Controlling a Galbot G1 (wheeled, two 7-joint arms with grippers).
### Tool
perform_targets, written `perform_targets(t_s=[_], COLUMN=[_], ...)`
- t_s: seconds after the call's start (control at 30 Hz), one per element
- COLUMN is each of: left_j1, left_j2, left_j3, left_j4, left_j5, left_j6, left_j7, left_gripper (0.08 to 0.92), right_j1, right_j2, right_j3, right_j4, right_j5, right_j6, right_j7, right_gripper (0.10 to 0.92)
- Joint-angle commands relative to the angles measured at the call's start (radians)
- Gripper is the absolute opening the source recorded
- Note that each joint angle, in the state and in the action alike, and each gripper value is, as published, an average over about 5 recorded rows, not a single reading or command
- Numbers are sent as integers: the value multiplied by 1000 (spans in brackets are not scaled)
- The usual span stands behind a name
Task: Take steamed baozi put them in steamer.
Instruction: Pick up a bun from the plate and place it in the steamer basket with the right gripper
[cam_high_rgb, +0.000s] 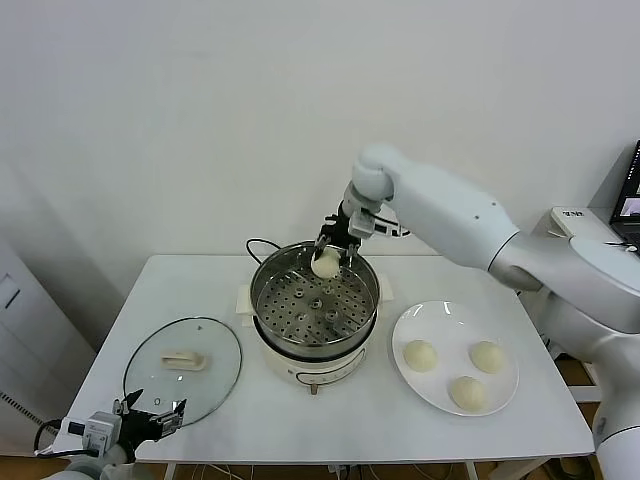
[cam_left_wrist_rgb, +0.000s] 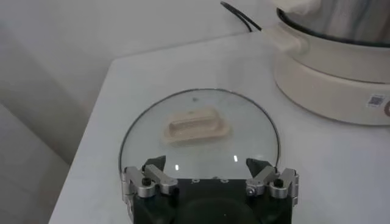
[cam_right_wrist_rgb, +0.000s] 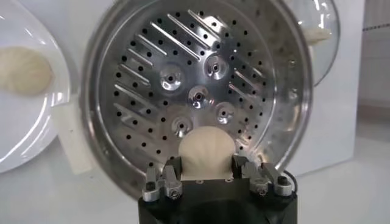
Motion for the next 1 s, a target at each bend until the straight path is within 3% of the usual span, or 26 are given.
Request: perform_targets(t_s=[0.03, 0.43, 0.63, 0.8, 0.93, 1.0], left_j1=[1, -1, -2, 1, 12, 17], left_j2=[-1, -3, -5, -10, -15, -17], left_j3=[1, 6, 8, 10, 4, 1], left_j4=[1, 0, -5, -10, -15, -17], left_j5=[2, 2, 2, 3, 7, 8], left_j6=[0, -2, 0, 2, 2, 1], left_j7=[1, 2, 1, 1, 1, 2], left_gripper=[823, 823, 823, 823, 823, 823], right_j1=[-95, -117, -109, -22, 131, 214], right_j2=[37, 65, 60, 18, -53, -96], right_j3=[69, 115, 124, 31, -143, -246], right_j4=[-14, -53, -46, -25, 7, 18], right_j5=[-165, -249, -239, 1, 311, 466], right_j6=[48, 48, 48, 48, -16, -123], right_j7=[34, 65, 81, 54, -8, -42], right_gripper=[509, 514, 644, 781, 819, 822])
